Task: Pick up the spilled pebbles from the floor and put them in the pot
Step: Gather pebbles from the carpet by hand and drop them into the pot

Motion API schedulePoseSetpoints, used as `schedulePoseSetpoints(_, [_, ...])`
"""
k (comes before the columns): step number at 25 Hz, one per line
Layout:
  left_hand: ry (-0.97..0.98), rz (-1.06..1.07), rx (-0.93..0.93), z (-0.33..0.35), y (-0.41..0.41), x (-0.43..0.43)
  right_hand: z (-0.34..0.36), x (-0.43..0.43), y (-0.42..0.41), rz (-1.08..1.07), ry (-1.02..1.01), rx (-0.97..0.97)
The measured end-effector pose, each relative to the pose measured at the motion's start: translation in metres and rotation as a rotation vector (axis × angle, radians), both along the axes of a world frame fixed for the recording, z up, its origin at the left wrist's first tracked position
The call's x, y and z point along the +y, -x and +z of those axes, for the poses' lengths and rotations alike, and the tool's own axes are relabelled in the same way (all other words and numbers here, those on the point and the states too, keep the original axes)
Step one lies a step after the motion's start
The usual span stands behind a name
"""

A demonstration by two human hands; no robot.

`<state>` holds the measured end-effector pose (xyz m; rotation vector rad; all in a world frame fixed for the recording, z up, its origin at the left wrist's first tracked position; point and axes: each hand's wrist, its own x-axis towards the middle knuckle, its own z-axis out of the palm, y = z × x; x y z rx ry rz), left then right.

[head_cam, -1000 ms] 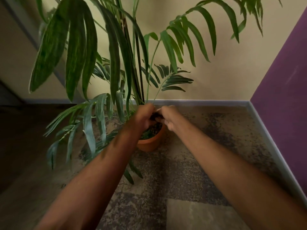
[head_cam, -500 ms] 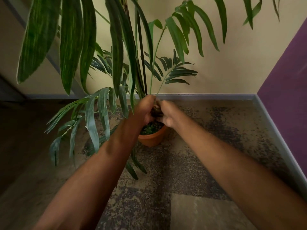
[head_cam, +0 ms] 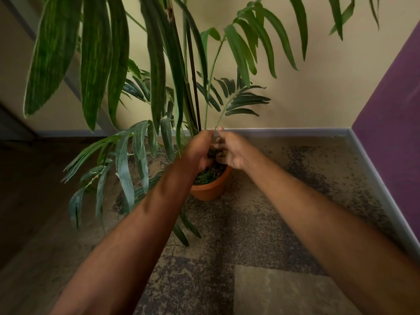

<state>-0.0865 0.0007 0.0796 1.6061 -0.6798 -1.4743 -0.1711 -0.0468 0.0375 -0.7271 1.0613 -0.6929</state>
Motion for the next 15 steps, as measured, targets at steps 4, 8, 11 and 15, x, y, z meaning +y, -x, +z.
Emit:
schedulePoseSetpoints(4, [-0.048,0.014,-0.018,-0.005,-0.002,-0.005,-0.005,-0.006,0.012,-0.014,0.008,0.019])
schedulePoseSetpoints(8, [-0.01,-0.004,-0.042,-0.01,0.007,-0.01,-0.014,-0.019,0.047,-0.078,0.021,0.005])
schedulePoseSetpoints(11, [0.022,-0.024,-0.043,-0.019,0.026,-0.013,-0.022,-0.029,0.08,-0.166,0.0,-0.008])
schedulePoseSetpoints(15, [0.039,-0.052,-0.076,-0.036,0.071,-0.014,-0.039,-0.035,0.124,-0.218,-0.019,0.006])
